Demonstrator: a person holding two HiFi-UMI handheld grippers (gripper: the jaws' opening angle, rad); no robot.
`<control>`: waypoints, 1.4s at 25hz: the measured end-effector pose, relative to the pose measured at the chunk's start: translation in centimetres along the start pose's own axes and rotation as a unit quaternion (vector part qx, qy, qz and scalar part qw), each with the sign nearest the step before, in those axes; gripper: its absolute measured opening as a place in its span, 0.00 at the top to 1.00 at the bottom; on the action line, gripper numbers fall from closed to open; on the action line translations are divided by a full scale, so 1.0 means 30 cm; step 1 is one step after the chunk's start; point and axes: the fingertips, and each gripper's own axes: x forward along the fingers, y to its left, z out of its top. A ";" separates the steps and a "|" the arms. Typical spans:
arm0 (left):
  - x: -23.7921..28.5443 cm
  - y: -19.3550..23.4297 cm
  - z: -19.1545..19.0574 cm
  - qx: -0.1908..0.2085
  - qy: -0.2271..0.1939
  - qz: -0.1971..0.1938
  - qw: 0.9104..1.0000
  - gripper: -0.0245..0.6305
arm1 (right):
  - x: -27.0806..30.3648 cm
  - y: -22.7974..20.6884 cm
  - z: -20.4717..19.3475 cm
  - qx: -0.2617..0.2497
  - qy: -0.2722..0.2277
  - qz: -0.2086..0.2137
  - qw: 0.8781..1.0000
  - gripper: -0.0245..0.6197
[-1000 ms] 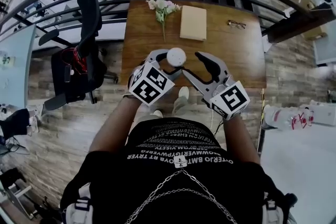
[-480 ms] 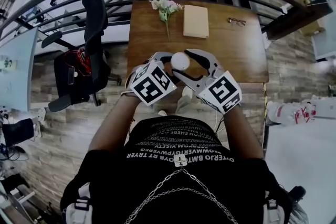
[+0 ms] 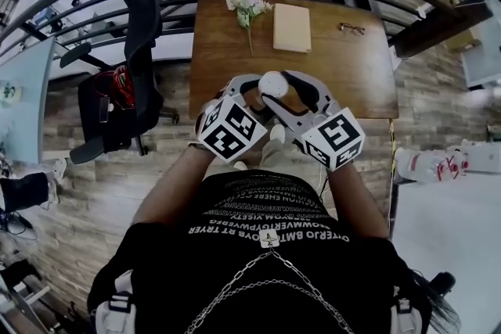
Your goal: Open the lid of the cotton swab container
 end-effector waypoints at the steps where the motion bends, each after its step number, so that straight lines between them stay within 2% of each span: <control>1: 0.006 -0.007 0.002 -0.007 -0.004 0.002 1.000 0.57 | -0.009 -0.008 -0.003 0.018 -0.008 -0.004 1.000 0.58; 4: 0.025 -0.033 0.007 -0.022 -0.009 -0.005 1.000 0.57 | -0.045 -0.040 -0.014 0.090 -0.042 0.001 0.995 0.58; 6: 0.040 -0.046 0.012 -0.031 -0.014 -0.015 0.999 0.57 | -0.071 -0.063 -0.006 0.137 -0.080 0.006 0.987 0.58; 8: 0.048 -0.043 0.006 -0.037 -0.013 -0.014 0.999 0.57 | -0.096 -0.087 0.006 0.157 -0.111 -0.003 0.981 0.58; 12: 0.045 -0.020 -0.007 -0.034 -0.011 0.004 0.999 0.56 | -0.114 -0.096 0.001 0.105 -0.104 -0.038 0.988 0.60; 16: 0.042 -0.003 -0.013 -0.033 -0.019 0.019 0.999 0.56 | -0.118 -0.107 0.013 0.093 -0.105 -0.046 0.989 0.61; 22: 0.011 0.063 -0.009 -0.050 -0.045 0.060 0.996 0.56 | -0.129 -0.123 0.048 0.036 -0.102 -0.064 0.992 0.67; 24: -0.013 0.089 0.004 -0.053 -0.060 0.077 0.994 0.56 | -0.128 -0.133 0.053 0.040 -0.104 -0.063 0.992 0.66; 29: -0.075 0.136 0.011 -0.058 -0.078 0.108 0.989 0.56 | -0.115 -0.136 0.042 0.108 -0.118 -0.047 0.986 0.63; 35: -0.163 0.204 -0.010 -0.075 -0.081 0.144 0.983 0.56 | -0.172 -0.162 0.000 0.132 -0.125 -0.056 0.982 0.63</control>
